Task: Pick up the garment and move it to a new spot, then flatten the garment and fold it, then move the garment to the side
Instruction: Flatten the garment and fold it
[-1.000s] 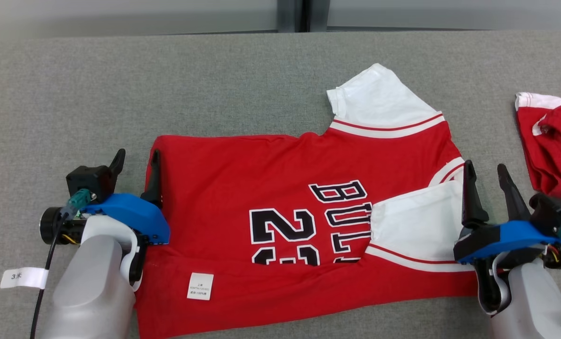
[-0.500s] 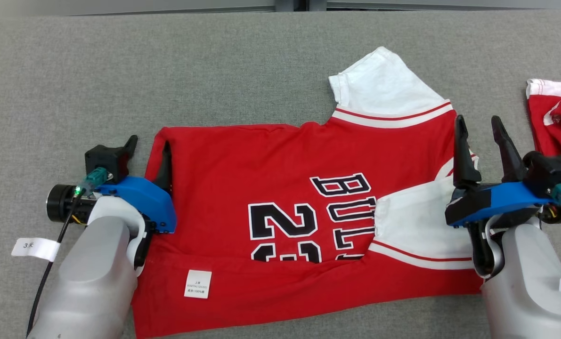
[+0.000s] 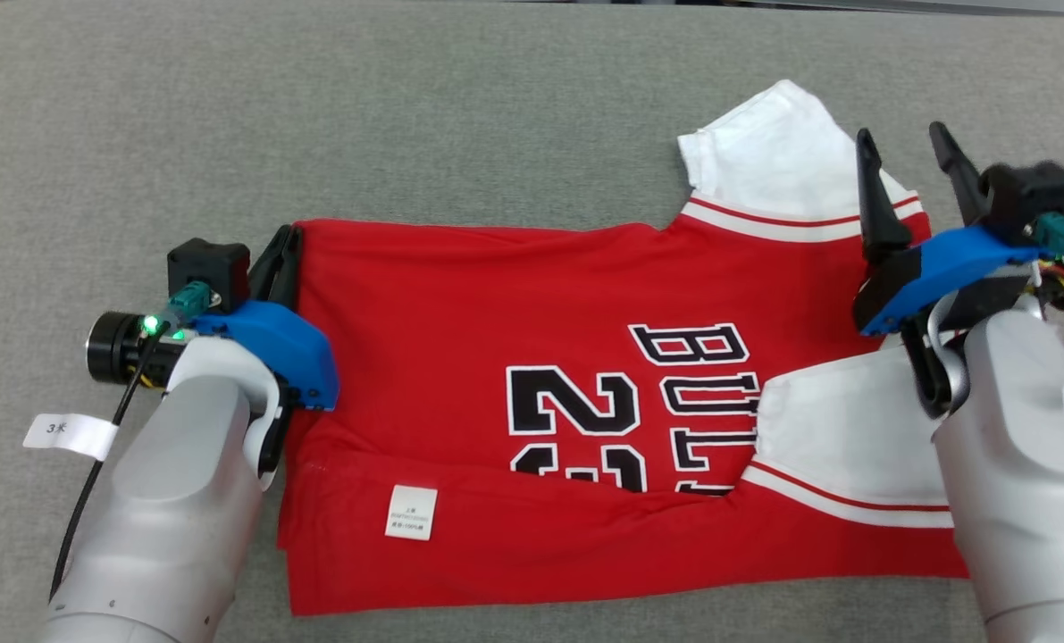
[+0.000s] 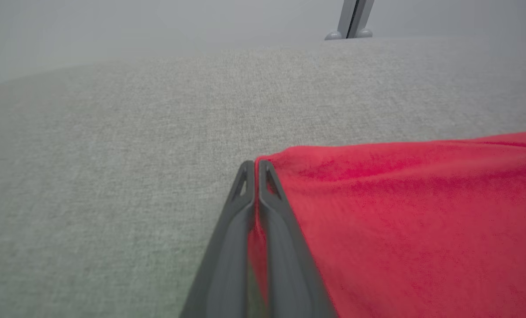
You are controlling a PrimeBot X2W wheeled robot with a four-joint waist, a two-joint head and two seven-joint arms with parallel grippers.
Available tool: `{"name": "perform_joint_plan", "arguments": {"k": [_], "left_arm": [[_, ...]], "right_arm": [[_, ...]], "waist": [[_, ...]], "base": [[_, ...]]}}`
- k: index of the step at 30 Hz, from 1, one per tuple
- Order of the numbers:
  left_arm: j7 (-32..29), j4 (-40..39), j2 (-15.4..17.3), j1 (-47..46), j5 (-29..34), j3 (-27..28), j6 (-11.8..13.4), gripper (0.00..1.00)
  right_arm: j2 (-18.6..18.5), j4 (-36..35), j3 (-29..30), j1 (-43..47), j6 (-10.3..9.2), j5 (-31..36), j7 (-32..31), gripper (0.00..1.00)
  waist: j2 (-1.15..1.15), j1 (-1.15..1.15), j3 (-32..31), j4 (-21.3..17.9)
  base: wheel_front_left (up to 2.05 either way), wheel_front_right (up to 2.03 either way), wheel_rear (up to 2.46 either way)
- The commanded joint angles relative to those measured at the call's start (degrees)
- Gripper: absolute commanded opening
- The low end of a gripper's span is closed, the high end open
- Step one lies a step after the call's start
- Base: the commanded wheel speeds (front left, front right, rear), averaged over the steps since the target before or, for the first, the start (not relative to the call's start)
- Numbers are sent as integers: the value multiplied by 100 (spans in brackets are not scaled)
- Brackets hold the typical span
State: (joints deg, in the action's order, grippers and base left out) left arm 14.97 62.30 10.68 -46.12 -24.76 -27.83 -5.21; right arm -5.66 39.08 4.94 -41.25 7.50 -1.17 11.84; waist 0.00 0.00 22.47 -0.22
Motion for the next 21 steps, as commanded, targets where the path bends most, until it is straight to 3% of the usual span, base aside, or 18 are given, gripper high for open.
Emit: {"name": "perform_joint_plan", "arguments": {"k": [1,12,21], "left_arm": [[21,-252,3,-47,-27,111,81,0],[26,-1408,-407,357,228,370,-24,0],[26,-1703,-637,425,372,360,-148,0]], "right_arm": [[-130,220,5,-287,-1,114,-240,100],[-959,1572,355,-1618,-2,566,-1752,100],[-991,2097,796,-1933,-1,1079,-2445,100]], "waist": [[0,0,75,164],[0,0,365,1153],[0,0,542,1440]], "base": [[0,0,0],[0,0,0],[0,0,0]]}}
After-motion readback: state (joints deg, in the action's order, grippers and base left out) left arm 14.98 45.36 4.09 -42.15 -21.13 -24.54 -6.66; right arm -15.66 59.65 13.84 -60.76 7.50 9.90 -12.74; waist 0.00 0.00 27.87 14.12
